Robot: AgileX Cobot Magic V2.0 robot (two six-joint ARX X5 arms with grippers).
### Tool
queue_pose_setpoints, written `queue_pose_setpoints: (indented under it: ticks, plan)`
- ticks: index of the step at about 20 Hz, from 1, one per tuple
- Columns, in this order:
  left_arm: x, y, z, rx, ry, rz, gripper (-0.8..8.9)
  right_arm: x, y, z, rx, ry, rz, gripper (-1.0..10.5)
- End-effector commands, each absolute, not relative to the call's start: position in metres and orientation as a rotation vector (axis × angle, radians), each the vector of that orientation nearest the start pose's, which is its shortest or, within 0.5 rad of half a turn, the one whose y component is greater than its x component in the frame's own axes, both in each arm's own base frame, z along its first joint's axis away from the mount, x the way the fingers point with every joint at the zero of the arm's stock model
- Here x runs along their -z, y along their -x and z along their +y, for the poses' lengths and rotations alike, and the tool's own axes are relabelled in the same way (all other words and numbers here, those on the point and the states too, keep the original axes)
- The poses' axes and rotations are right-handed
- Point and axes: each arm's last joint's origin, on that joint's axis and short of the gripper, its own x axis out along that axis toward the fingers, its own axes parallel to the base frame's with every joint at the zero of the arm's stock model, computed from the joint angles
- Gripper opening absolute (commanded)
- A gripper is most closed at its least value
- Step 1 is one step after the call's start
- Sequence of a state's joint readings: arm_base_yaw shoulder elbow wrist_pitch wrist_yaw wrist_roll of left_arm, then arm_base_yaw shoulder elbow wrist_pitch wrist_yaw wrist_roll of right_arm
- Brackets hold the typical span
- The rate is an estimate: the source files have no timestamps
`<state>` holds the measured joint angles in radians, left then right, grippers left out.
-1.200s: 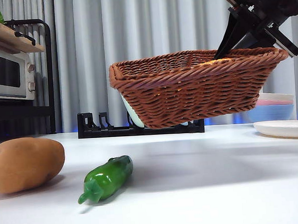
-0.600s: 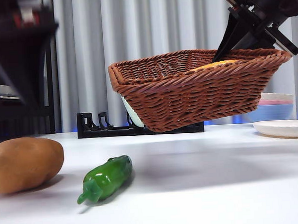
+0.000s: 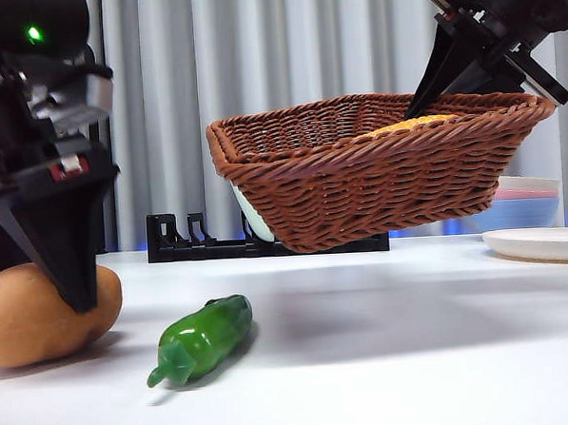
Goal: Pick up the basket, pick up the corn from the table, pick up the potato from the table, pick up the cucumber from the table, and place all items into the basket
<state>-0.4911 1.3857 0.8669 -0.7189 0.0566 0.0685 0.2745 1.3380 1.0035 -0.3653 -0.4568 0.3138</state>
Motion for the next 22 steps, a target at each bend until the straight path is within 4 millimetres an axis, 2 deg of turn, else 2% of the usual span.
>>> queue_pose_setpoints:
  ticks: [1, 3, 4, 7, 9, 11, 13, 16, 18, 19, 22]
  plan:
    - [-0.192, -0.218, -0.118, 0.527, -0.345, 1.237, 3.71, -0.279, -0.27, 0.09, -0.601, -0.356, 0.795, -0.1]
    - [-0.189, -0.219, -0.118, 0.525, -0.347, 1.252, 0.51, -0.279, -0.27, 0.09, -0.601, -0.356, 0.795, -0.1]
    - [-0.189, -0.219, -0.118, 0.524, -0.347, 1.253, -0.06, -0.279, -0.27, 0.09, -0.601, -0.356, 0.795, -0.1]
    - [-0.195, -0.213, -0.116, 0.53, -0.339, 1.264, -0.08, -0.279, -0.27, 0.09, -0.598, -0.355, 0.794, -0.1]
    - [-0.215, -0.198, -0.113, 0.573, -0.276, 1.24, -0.08, -0.279, -0.27, 0.09, -0.598, -0.355, 0.794, -0.1]
    - [-0.249, -0.178, -0.11, 0.616, -0.174, 1.135, -0.08, -0.279, -0.27, 0.09, -0.594, -0.354, 0.793, -0.1]
    - [-0.292, -0.163, -0.109, 0.657, -0.063, 0.937, -0.08, -0.28, -0.271, 0.09, -0.596, -0.353, 0.789, -0.1]
    - [-0.349, -0.155, -0.122, 0.773, 0.056, 0.603, -0.08, -0.281, -0.271, 0.091, -0.599, -0.361, 0.78, -0.1]
    - [-0.366, -0.166, -0.138, 0.82, 0.082, 0.494, -0.08, -0.281, -0.271, 0.091, -0.598, -0.366, 0.782, -0.1]
    - [-0.366, -0.176, -0.149, 0.826, 0.09, 0.493, -0.08, -0.281, -0.271, 0.091, -0.596, -0.37, 0.783, -0.1]
    - [-0.344, -0.215, -0.18, 0.801, 0.071, 0.597, -0.08, -0.281, -0.271, 0.091, -0.596, -0.378, 0.786, -0.1]
